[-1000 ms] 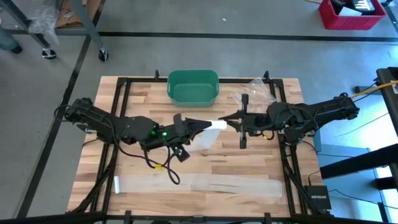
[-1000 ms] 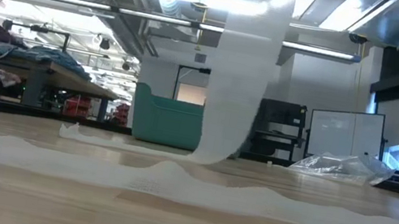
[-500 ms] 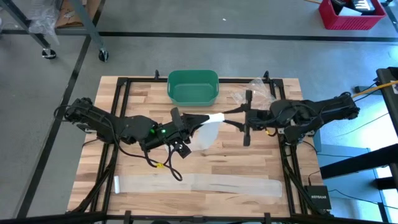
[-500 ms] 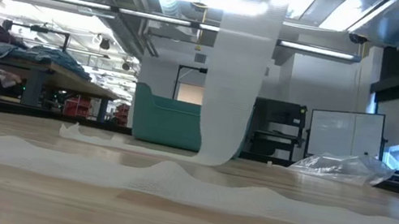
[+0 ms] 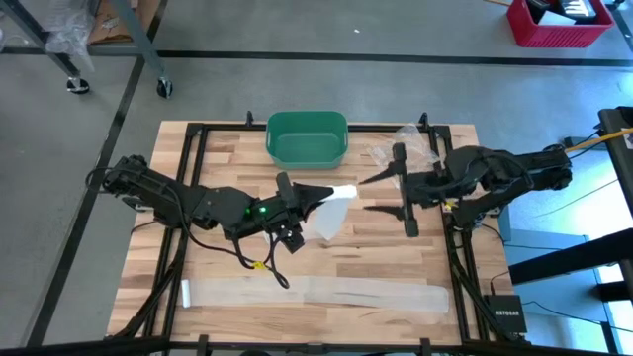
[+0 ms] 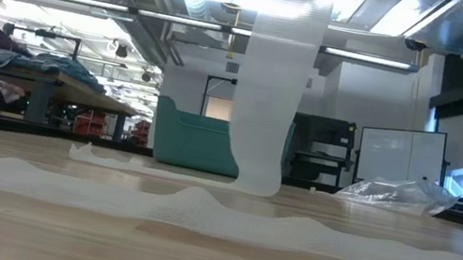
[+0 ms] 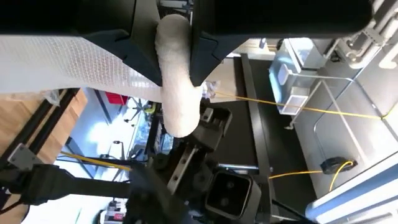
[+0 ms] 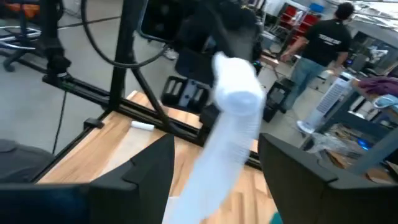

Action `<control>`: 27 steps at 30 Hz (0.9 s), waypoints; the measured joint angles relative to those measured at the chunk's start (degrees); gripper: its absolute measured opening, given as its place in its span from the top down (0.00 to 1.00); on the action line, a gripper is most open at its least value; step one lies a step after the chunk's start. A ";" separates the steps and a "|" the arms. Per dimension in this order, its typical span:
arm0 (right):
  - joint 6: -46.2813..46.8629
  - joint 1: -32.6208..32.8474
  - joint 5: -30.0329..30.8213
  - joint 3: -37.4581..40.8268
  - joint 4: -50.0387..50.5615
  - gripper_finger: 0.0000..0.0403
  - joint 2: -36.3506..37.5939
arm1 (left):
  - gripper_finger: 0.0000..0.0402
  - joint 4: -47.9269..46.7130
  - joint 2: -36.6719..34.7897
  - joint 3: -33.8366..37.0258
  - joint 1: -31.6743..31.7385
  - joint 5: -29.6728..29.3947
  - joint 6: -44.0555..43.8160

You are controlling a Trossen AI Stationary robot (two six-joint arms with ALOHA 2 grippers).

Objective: Roll bandage
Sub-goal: Roll the top white bandage

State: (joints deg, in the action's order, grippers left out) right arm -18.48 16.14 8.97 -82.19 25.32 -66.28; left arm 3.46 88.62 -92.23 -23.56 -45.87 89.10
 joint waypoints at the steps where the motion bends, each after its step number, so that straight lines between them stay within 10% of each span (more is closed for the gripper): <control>1: -0.13 0.02 0.05 0.01 -0.55 0.42 -0.41 | 0.88 0.00 0.00 0.00 0.04 0.00 0.03; 16: -1.50 -0.04 4.80 0.07 -9.40 0.43 -5.28 | 0.88 -2.93 0.02 0.00 0.04 1.15 -0.21; 27: 1.75 0.00 3.44 0.09 -11.71 0.64 -5.40 | 0.88 -2.87 0.02 0.00 0.04 -0.41 5.86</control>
State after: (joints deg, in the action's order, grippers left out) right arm -16.73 16.14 12.40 -82.11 13.60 -71.68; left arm 0.59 88.64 -92.23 -23.53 -46.28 94.96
